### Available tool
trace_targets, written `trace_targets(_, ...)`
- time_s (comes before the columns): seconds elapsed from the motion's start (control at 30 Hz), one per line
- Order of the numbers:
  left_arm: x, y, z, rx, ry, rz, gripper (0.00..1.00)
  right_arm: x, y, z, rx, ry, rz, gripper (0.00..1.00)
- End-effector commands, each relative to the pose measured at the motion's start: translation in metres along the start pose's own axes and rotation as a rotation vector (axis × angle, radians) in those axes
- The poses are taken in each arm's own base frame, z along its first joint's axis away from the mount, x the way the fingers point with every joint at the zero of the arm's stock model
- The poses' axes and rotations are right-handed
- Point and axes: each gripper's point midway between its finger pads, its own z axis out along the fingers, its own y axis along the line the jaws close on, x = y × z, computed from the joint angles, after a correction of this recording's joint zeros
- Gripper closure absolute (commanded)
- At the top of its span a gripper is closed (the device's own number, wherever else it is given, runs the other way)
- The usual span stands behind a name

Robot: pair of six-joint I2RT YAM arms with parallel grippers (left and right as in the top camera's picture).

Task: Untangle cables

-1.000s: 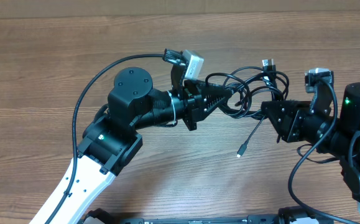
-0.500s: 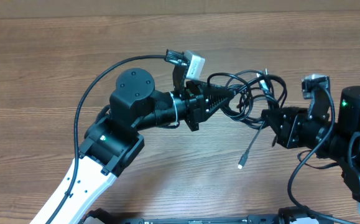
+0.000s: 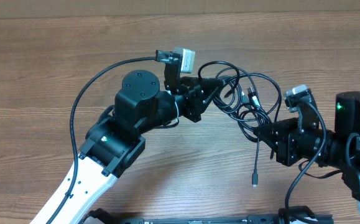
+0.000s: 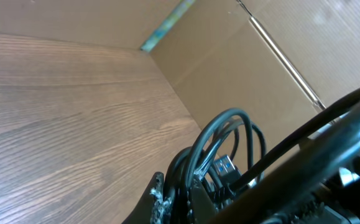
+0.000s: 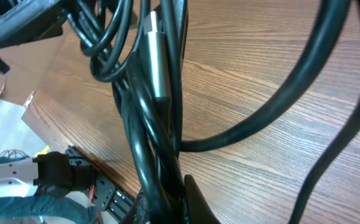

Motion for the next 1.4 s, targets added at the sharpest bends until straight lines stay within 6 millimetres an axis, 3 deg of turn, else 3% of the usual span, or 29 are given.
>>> trace_targets(0.0, -0.035, 0.011, -0.013, -0.109, -0.158, 0.005, 0.96, 0.006, 0.02, -0.005, -0.1, 0.005, -0.123, 0.96)
trace_targets(0.23, -0.039, 0.024, -0.015, -0.169, -0.194, -0.063, 0.96, 0.01, 0.027, -0.006, -0.139, 0.015, -0.157, 0.96)
trace_targets(0.43, -0.025, 0.058, -0.022, -0.331, -0.182, -0.163, 0.96, 0.005, 0.035, -0.008, -0.184, -0.013, -0.201, 0.96)
trace_targets(0.63, -0.011, 0.065, -0.023, -0.364, -0.127, -0.176, 0.96, -0.003, 0.035, -0.008, -0.181, -0.042, -0.193, 0.96)
trace_targets(0.67, -0.009, 0.066, -0.023, -0.37, -0.119, -0.177, 0.96, -0.005, 0.035, -0.008, -0.18, -0.049, -0.185, 0.89)
trace_targets(0.87, -0.012, 0.064, -0.023, -0.364, -0.118, -0.114, 0.96, -0.004, 0.035, -0.008, -0.181, -0.042, -0.167, 0.89)
trace_targets(0.93, -0.012, 0.058, -0.02, -0.33, -0.109, -0.097, 0.96, -0.003, 0.035, -0.008, -0.181, -0.039, -0.164, 0.85)
trace_targets(1.0, -0.014, 0.047, -0.017, -0.274, -0.097, -0.05, 0.96, -0.003, 0.034, -0.008, -0.175, -0.038, -0.164, 0.69)
trace_targets(1.13, -0.015, 0.018, -0.011, -0.128, -0.068, 0.026, 0.96, -0.003, 0.017, -0.005, -0.079, -0.026, -0.094, 0.56)
trace_targets(1.37, -0.012, -0.013, -0.01, 0.032, -0.032, 0.132, 0.96, -0.011, -0.039, -0.011, 0.243, -0.078, 0.199, 0.52)
